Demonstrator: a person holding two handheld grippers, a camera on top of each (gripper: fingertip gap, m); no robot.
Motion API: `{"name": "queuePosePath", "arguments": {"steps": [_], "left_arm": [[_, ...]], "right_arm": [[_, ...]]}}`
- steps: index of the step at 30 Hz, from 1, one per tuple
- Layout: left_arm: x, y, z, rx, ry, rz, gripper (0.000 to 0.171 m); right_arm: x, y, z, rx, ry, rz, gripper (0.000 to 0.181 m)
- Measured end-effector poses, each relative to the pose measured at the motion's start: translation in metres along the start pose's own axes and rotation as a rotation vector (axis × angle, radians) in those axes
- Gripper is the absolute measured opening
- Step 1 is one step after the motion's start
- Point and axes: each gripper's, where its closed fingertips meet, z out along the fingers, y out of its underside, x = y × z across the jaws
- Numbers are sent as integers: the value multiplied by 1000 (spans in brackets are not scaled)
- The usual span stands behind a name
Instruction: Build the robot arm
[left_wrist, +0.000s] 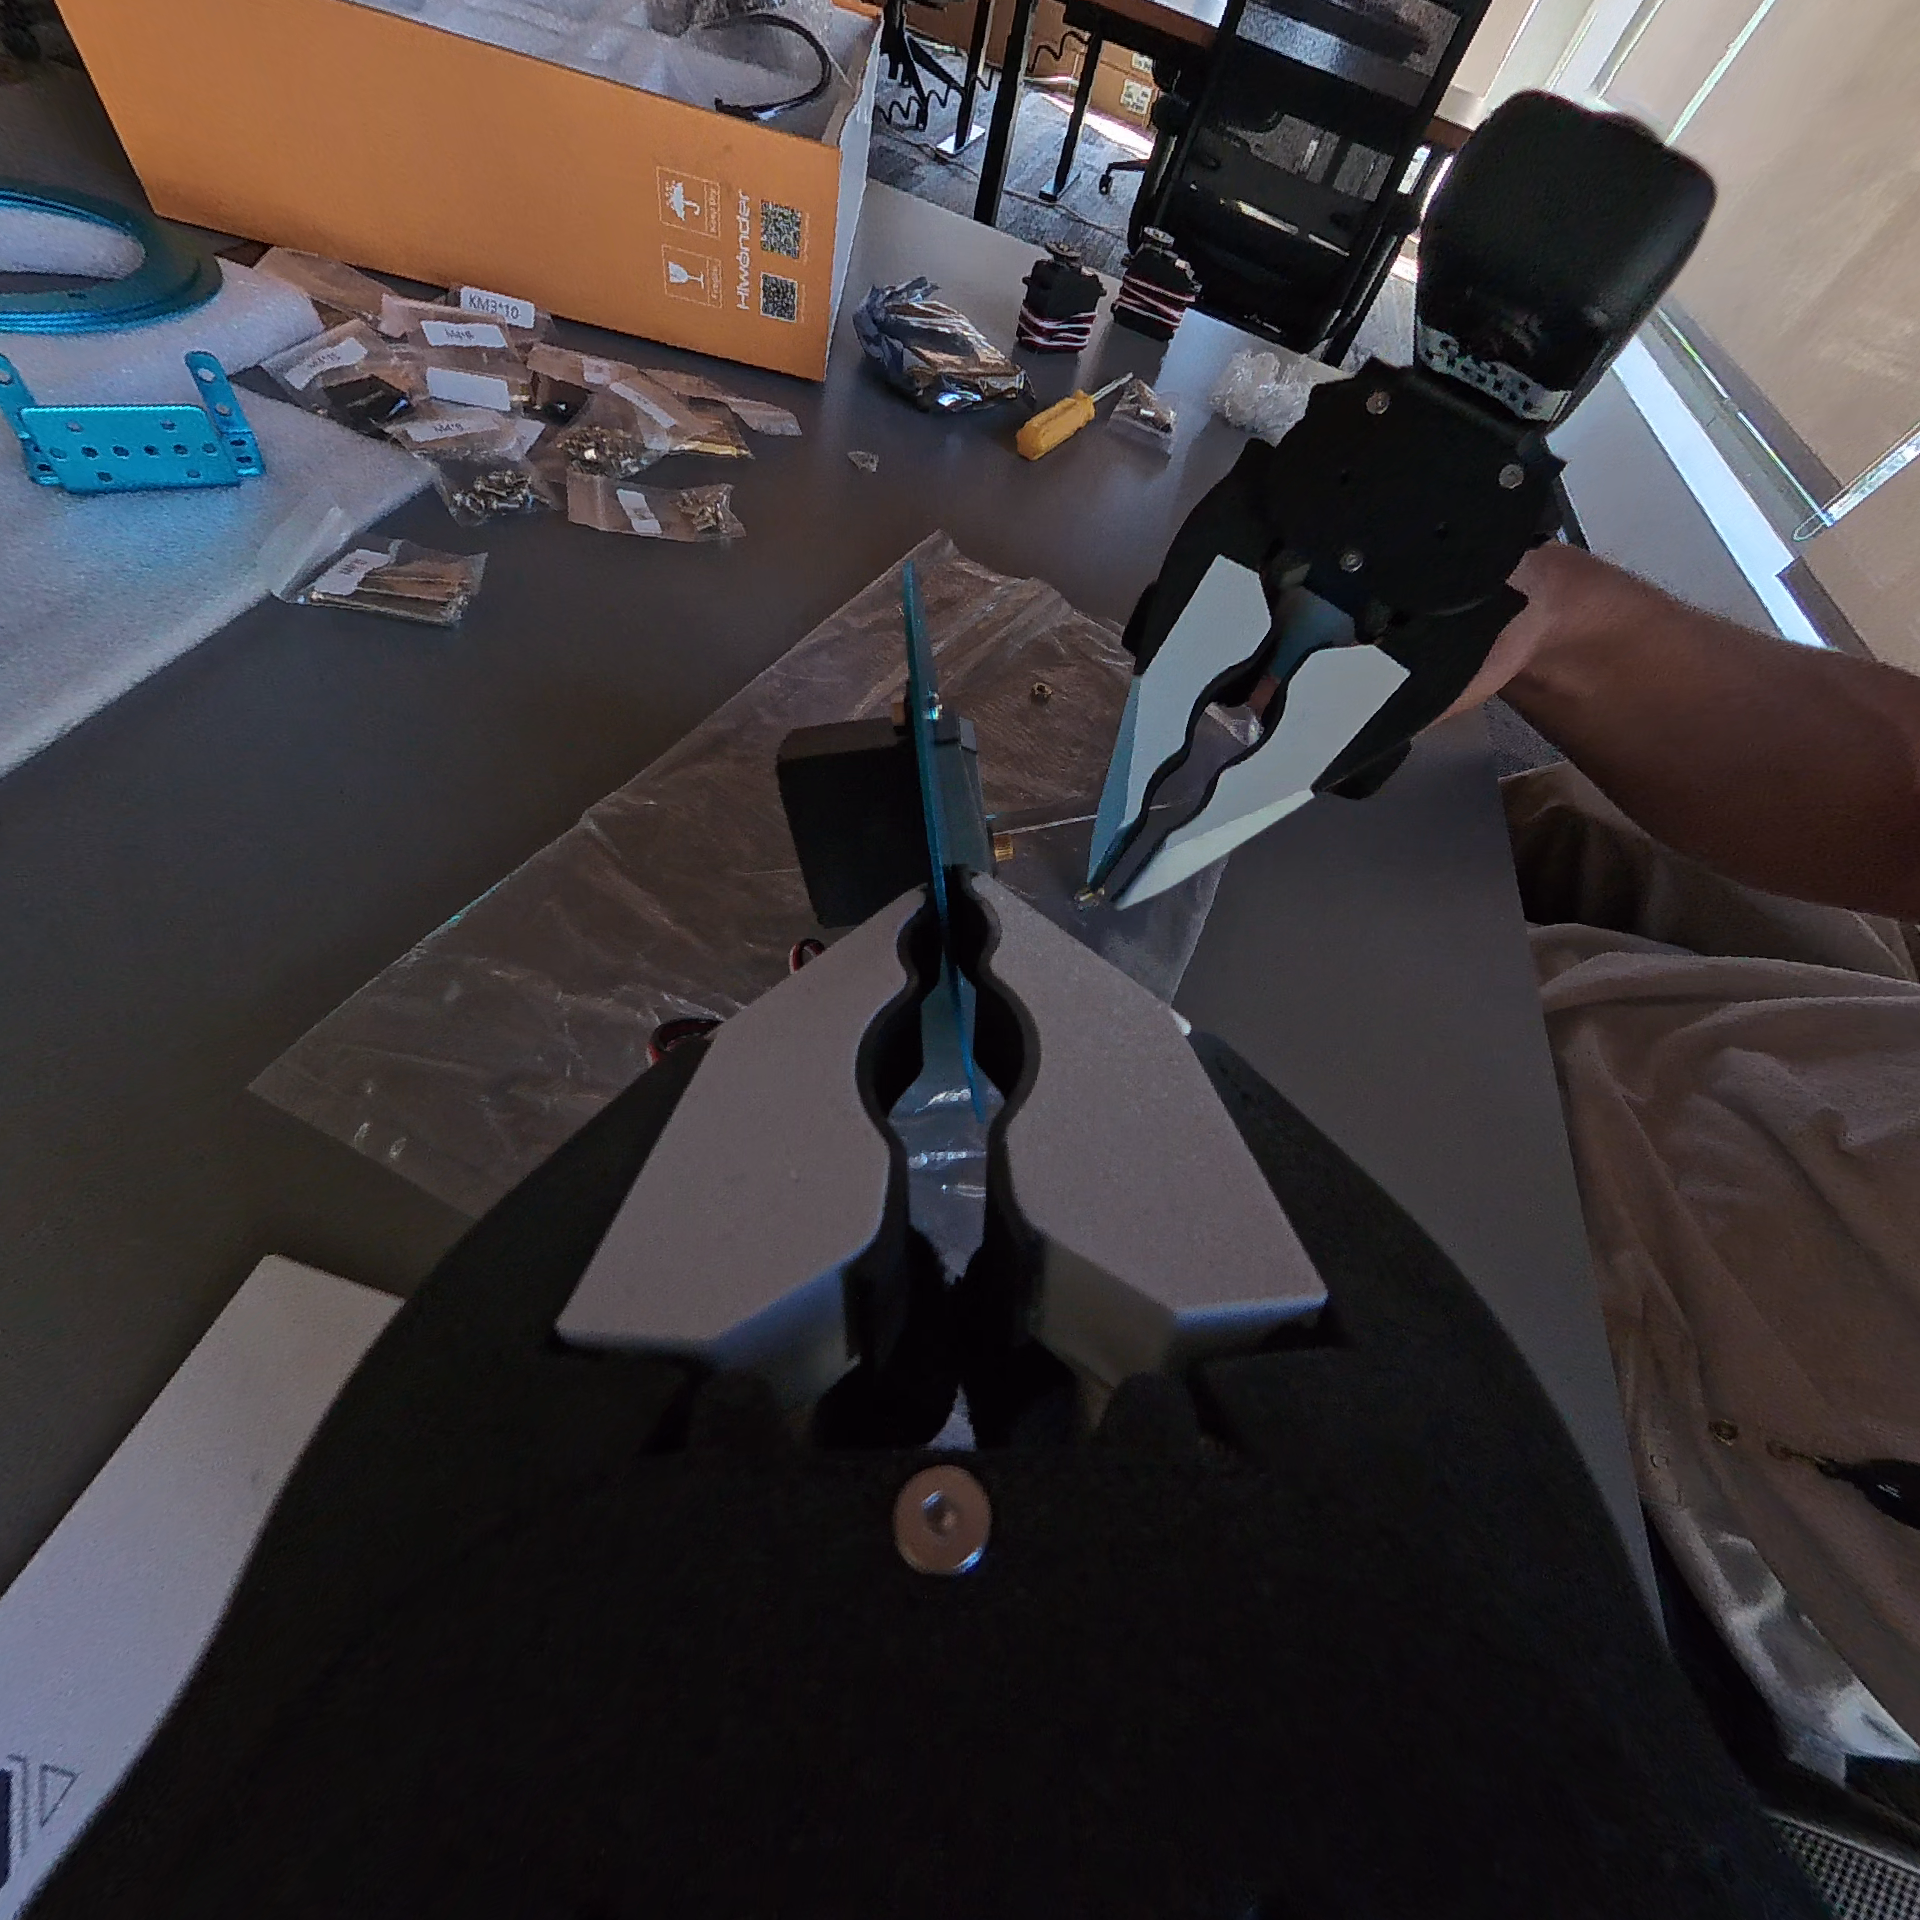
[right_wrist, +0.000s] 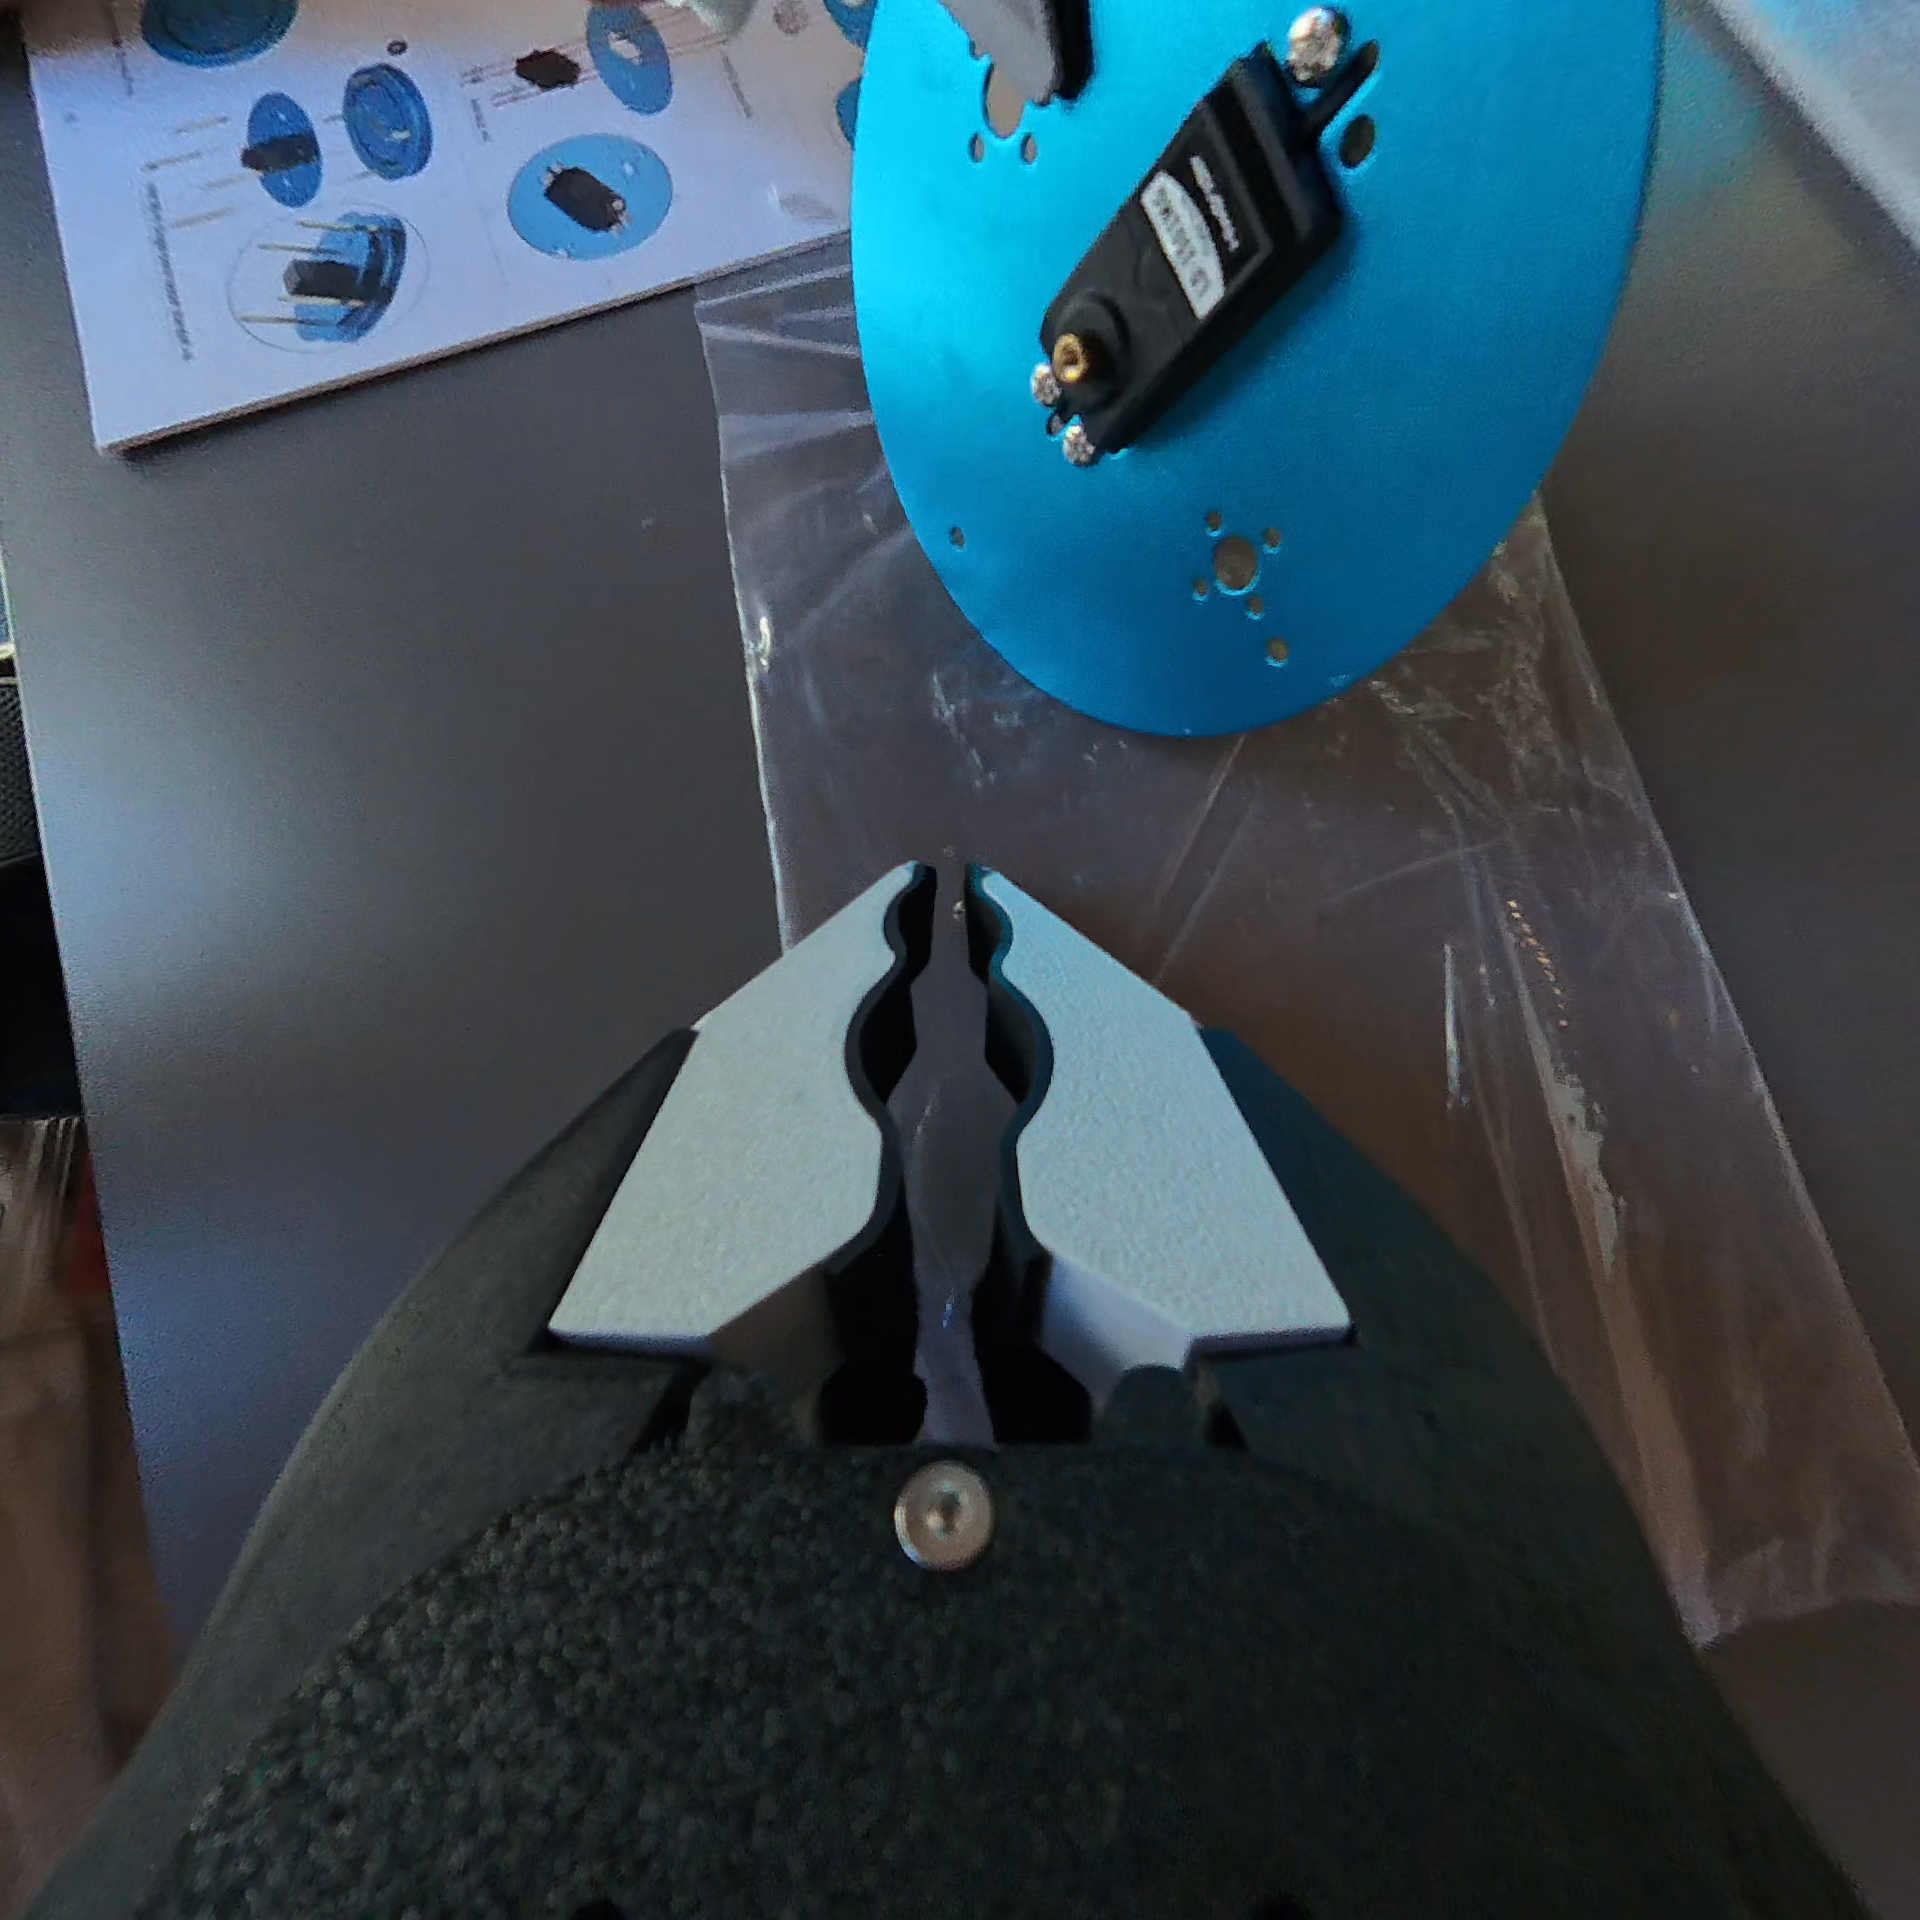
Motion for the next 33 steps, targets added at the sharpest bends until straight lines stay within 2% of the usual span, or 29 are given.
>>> {"name": "queuePosePath", "arguments": {"steps": [23, 26, 29, 31, 33], "left_arm": [[0, 0, 0, 0, -1, 4, 1], [3, -1, 1, 5, -1, 41, 0], [5, -1, 2, 5, -1, 55, 0], [4, -1, 1, 6, -2, 40, 0], [1, -1, 1, 10, -3, 8, 0]], "right_arm": [[18, 8, -6, 29, 155, -37, 5], [19, -6, -12, 71, 139, 41, 5], [25, -40, -24, 136, 132, 129, 4], [33, -61, -32, 127, 205, 103, 4], [44, -75, -34, 55, 333, 13, 4]]}}
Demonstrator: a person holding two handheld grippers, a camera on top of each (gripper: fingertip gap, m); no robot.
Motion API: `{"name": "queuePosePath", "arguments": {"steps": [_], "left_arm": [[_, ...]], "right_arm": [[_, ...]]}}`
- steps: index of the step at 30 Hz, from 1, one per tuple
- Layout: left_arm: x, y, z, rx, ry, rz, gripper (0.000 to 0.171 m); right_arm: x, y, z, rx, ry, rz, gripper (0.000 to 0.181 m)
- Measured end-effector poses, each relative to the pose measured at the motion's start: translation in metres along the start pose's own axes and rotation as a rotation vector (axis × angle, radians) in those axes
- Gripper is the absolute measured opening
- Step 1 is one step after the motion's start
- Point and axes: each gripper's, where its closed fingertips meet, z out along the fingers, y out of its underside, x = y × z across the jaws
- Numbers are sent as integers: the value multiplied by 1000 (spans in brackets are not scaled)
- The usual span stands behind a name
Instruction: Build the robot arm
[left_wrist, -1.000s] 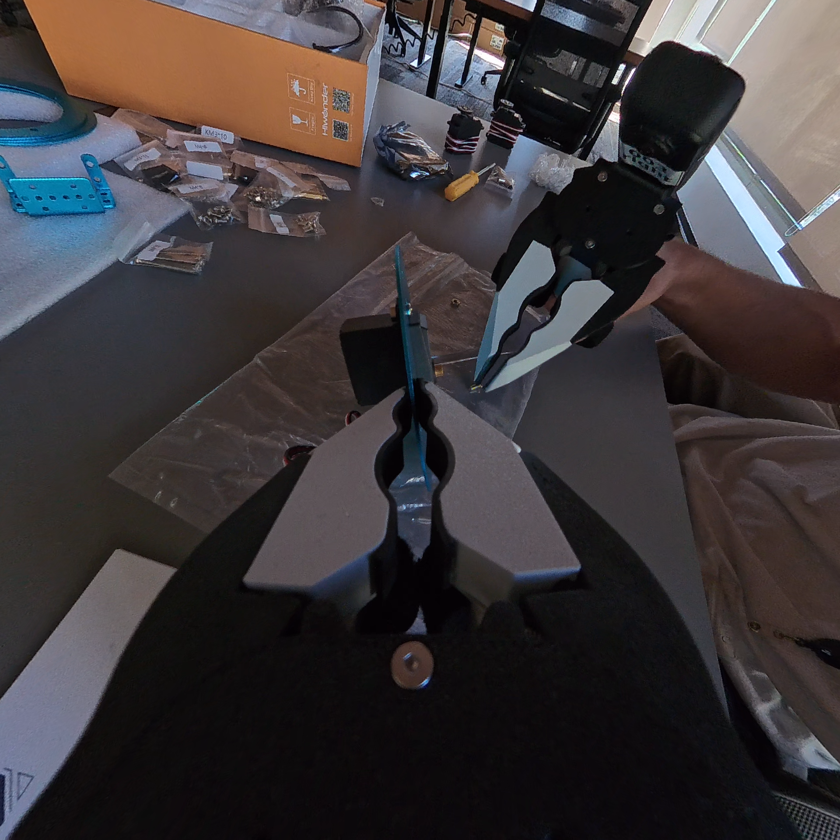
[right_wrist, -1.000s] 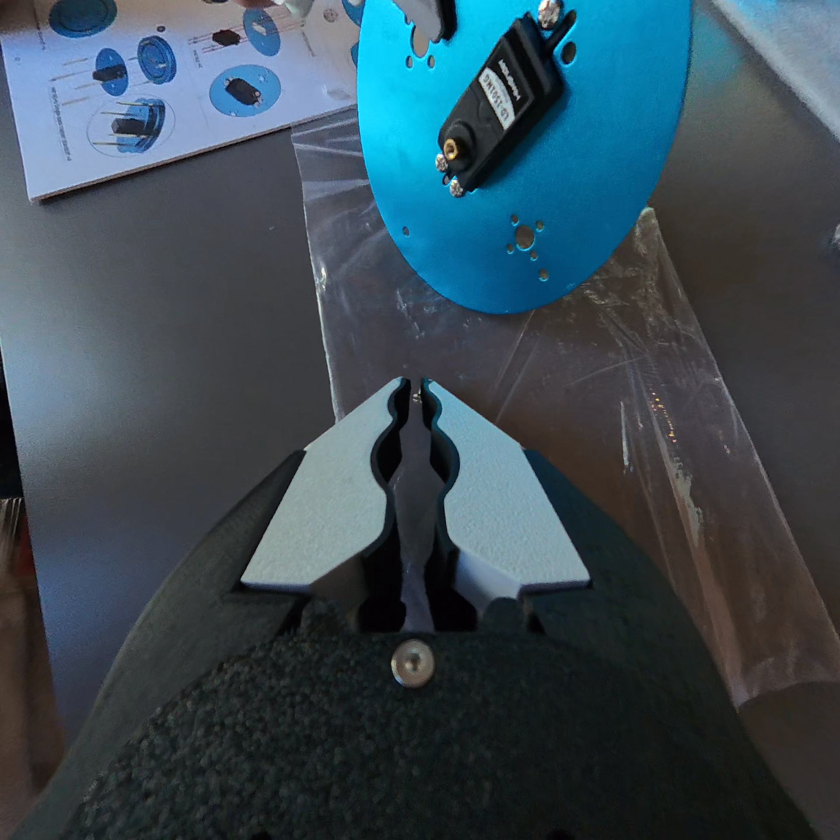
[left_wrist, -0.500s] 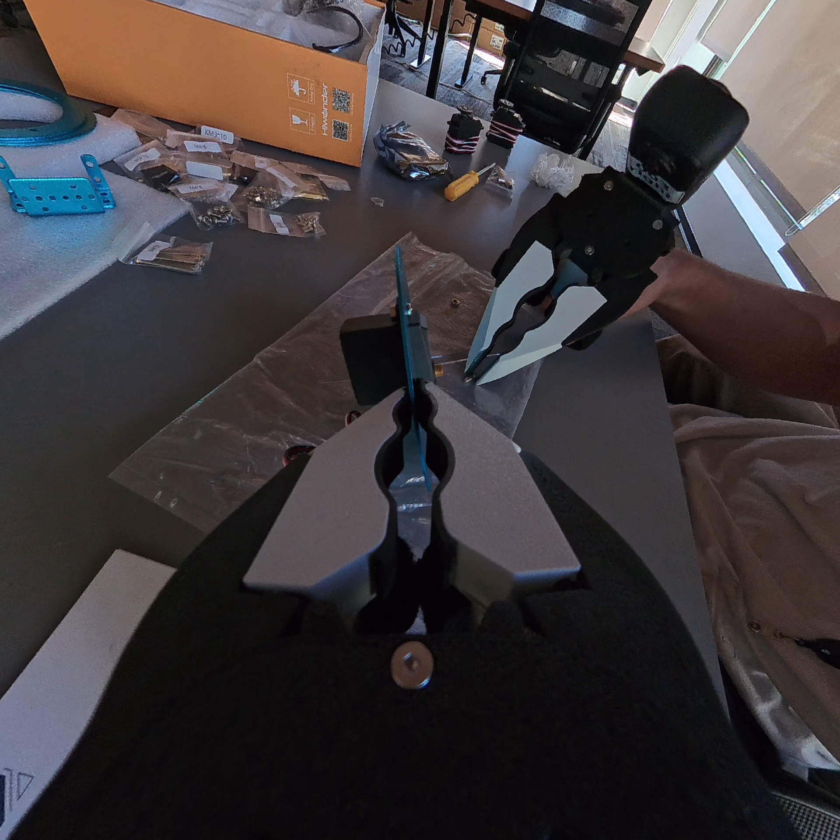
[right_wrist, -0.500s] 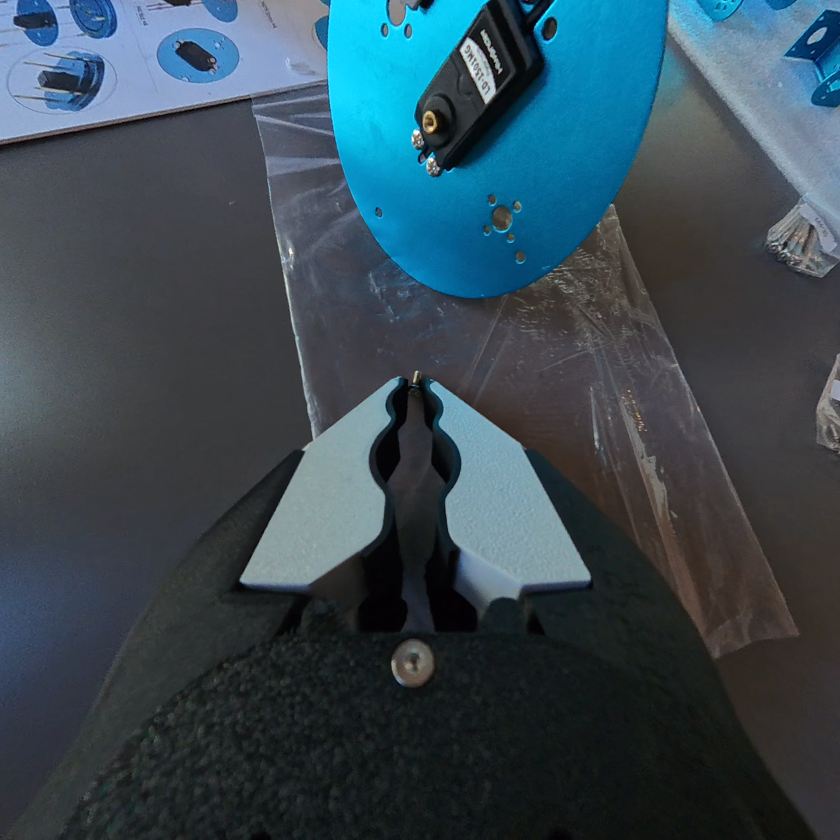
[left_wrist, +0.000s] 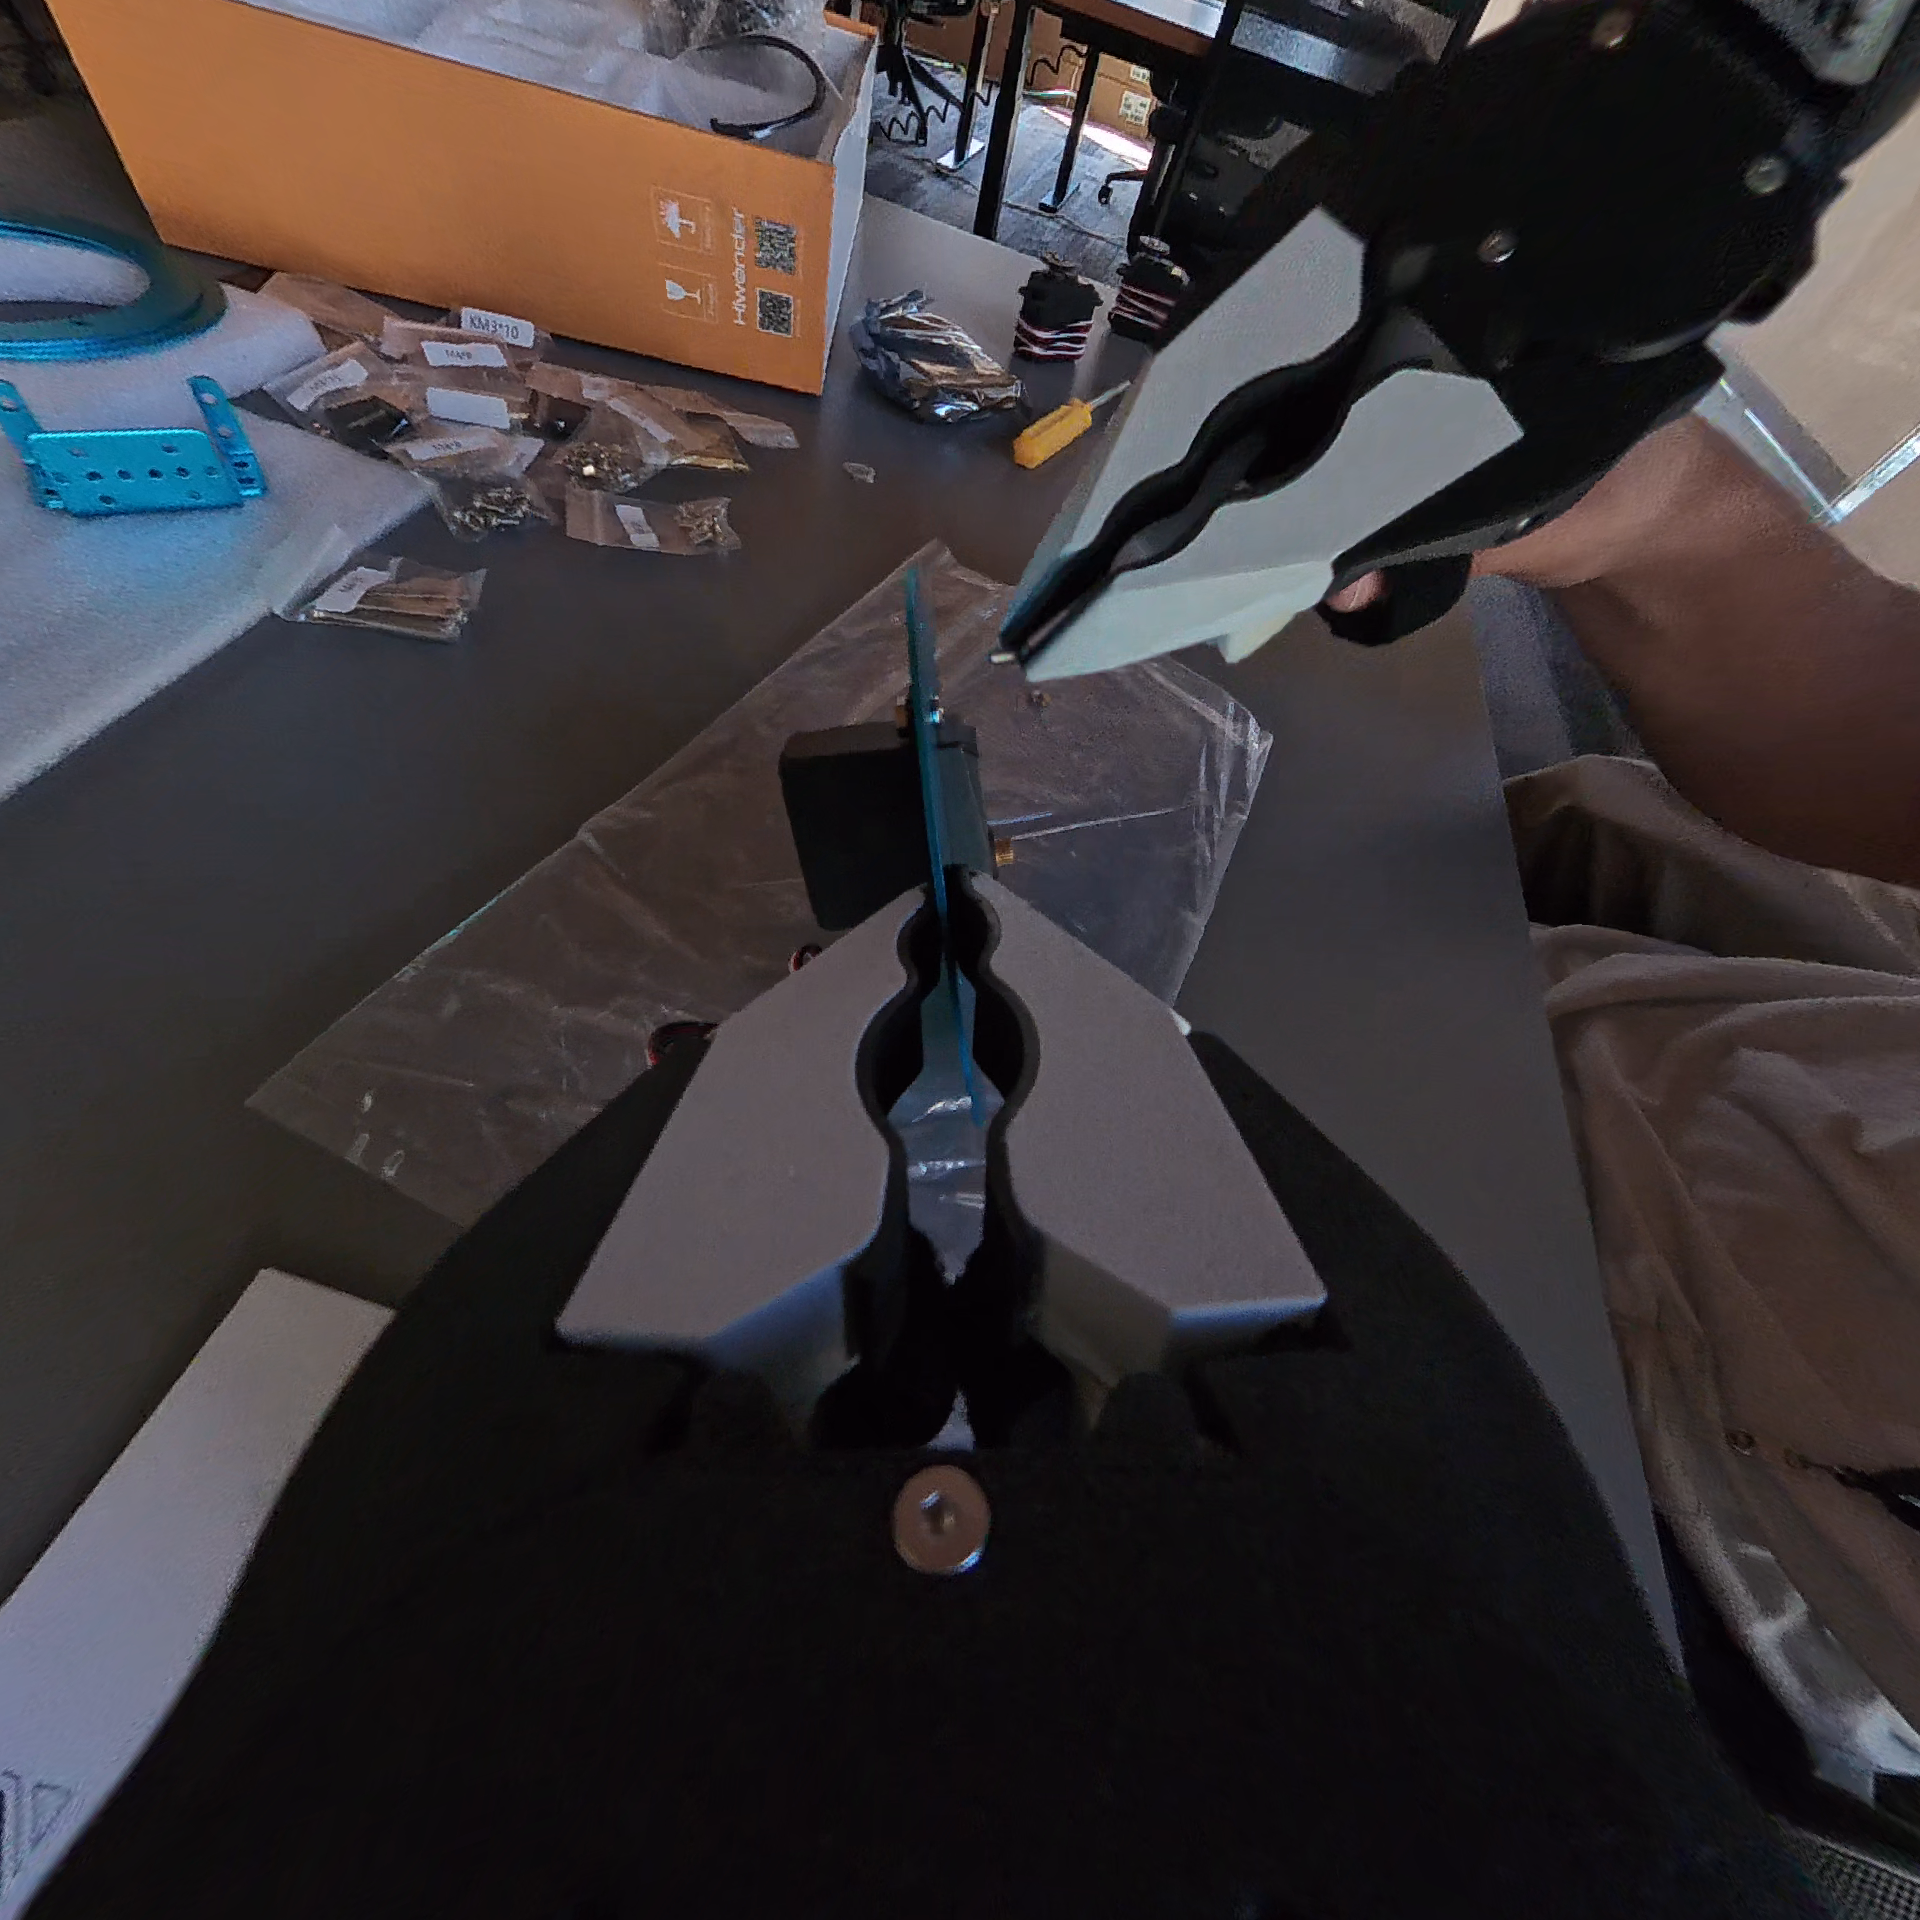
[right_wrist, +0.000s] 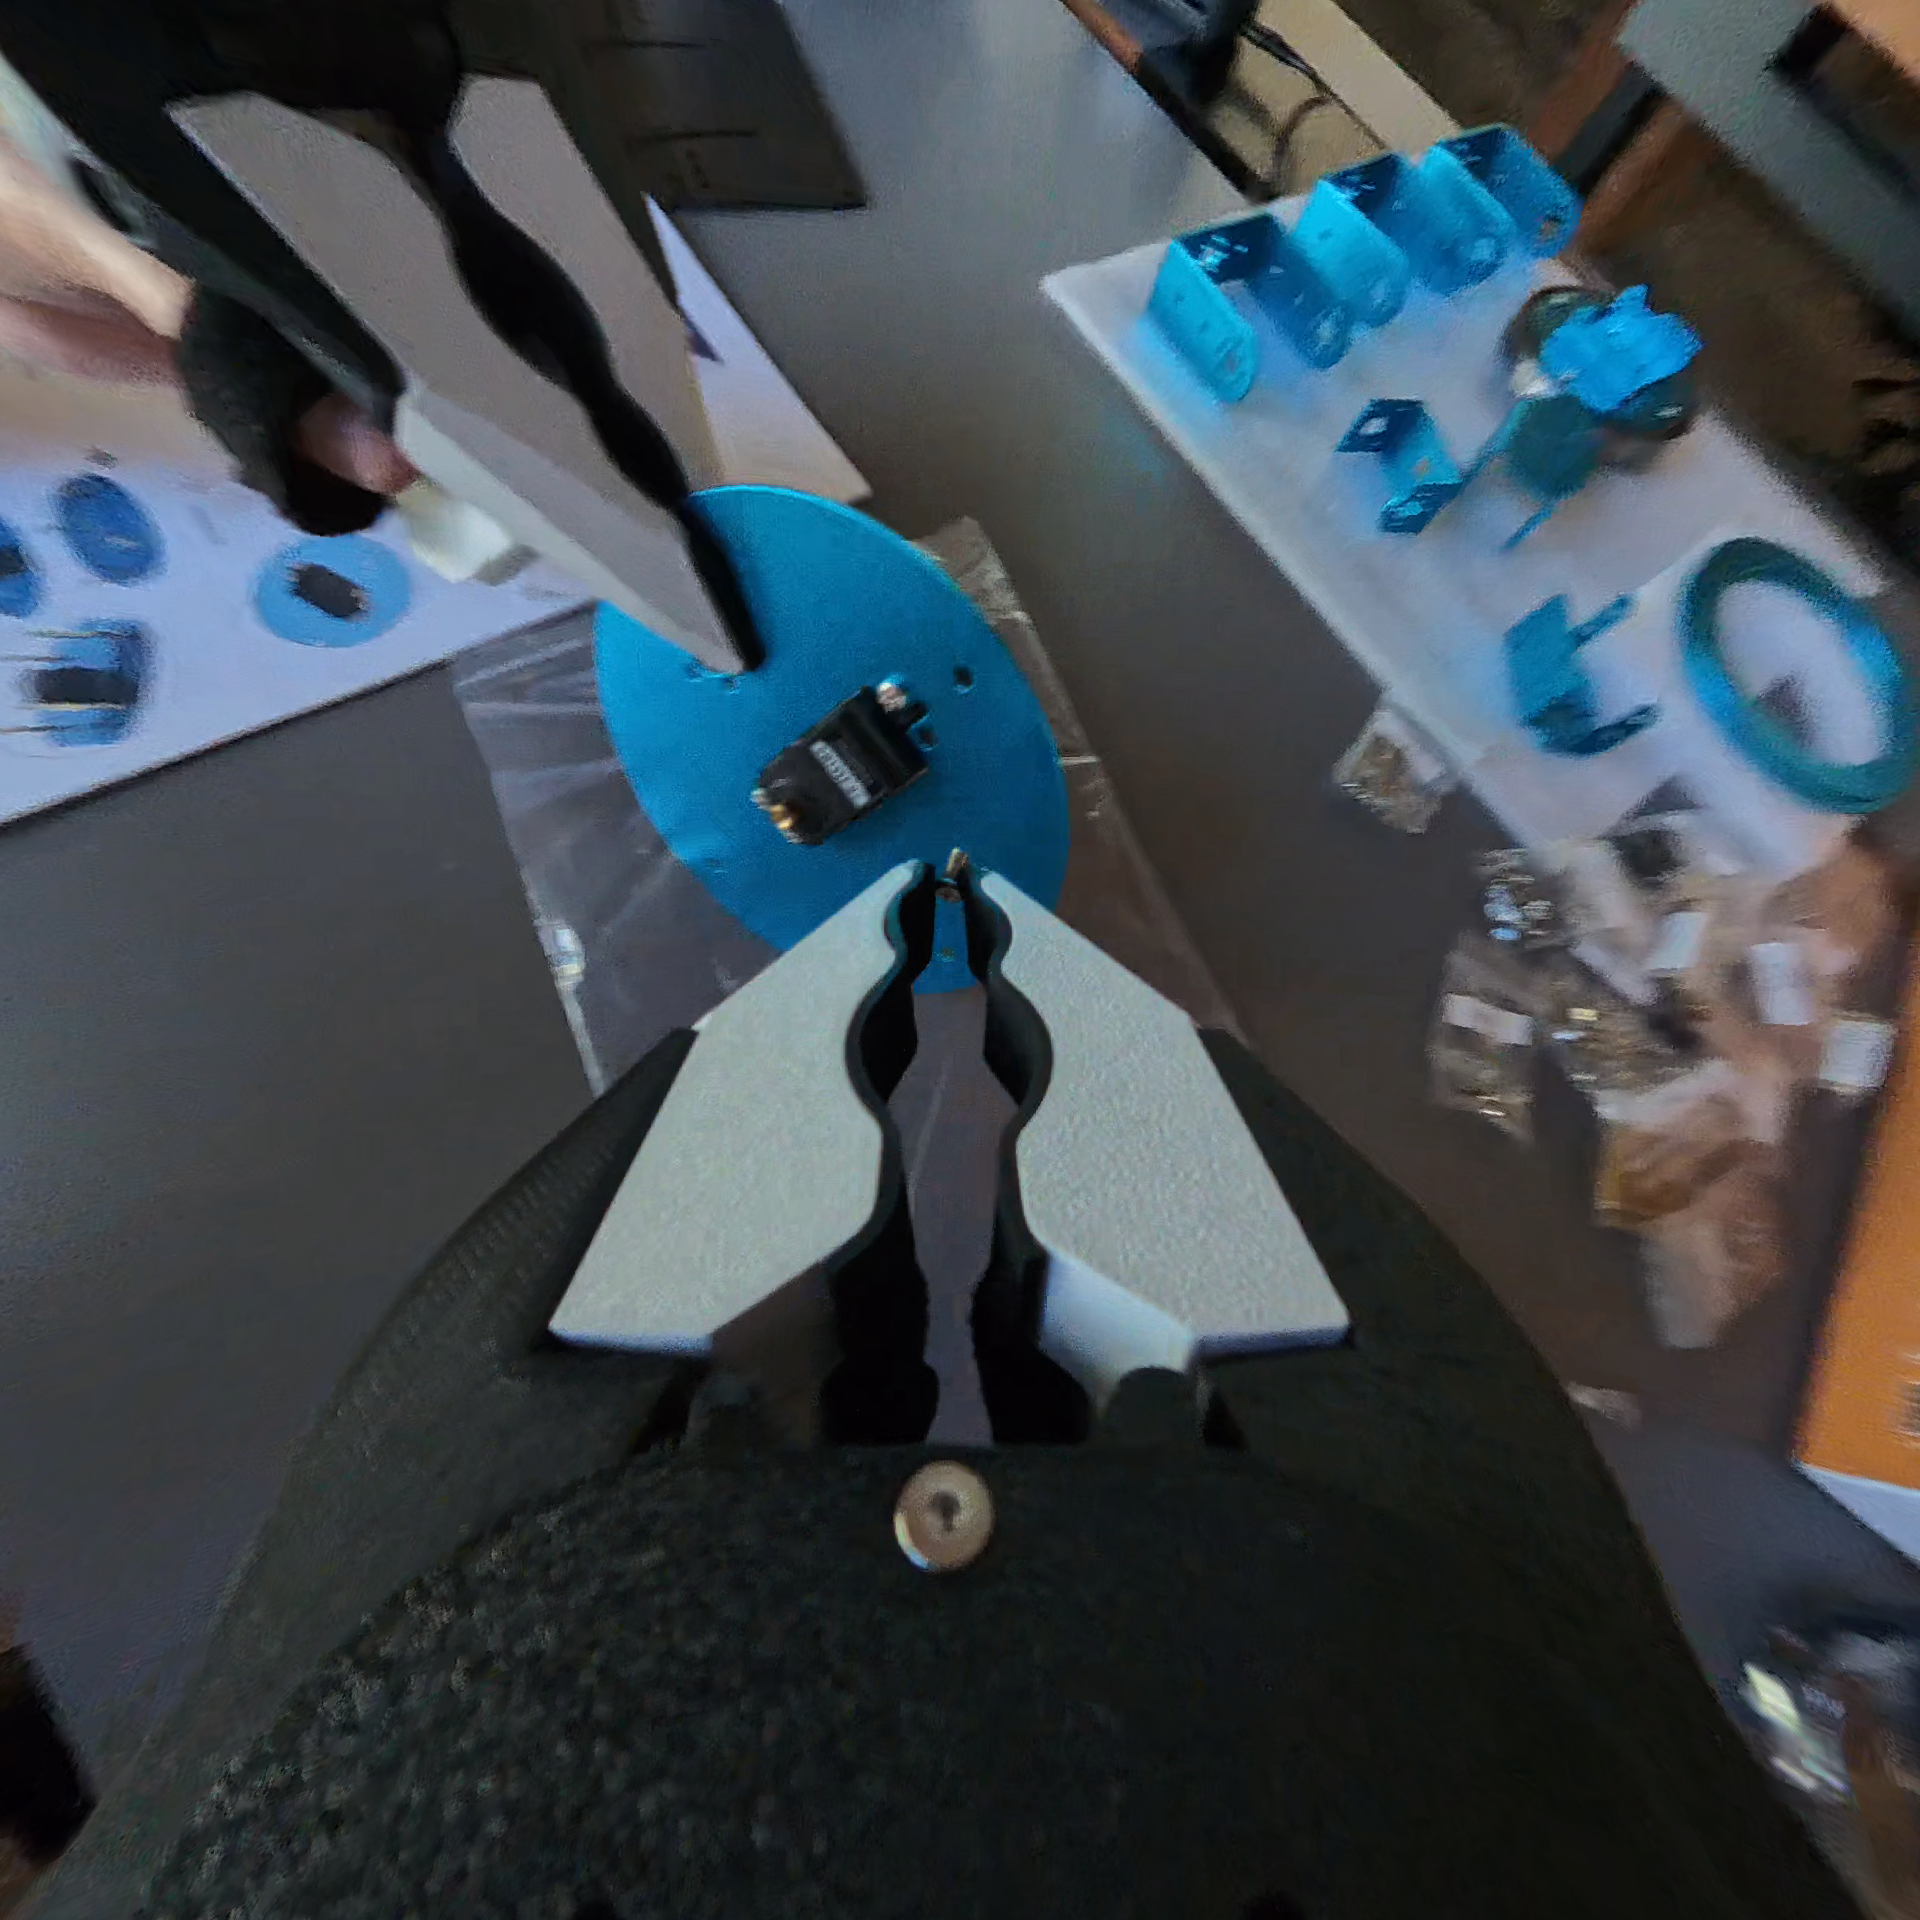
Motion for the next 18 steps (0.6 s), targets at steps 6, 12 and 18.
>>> {"name": "queuePosePath", "arguments": {"steps": [6, 12, 18], "left_arm": [[-8, 1, -1, 9, 1, -107, 0], [-16, 4, -1, 17, 7, -217, 0], [-23, 7, -2, 16, -2, -282, 1]], "right_arm": [[1, -16, 23, -254, -69, 168, 4], [-4, -19, 27, -432, -172, 274, 4], [0, -22, 35, -505, -232, 319, 4]]}}
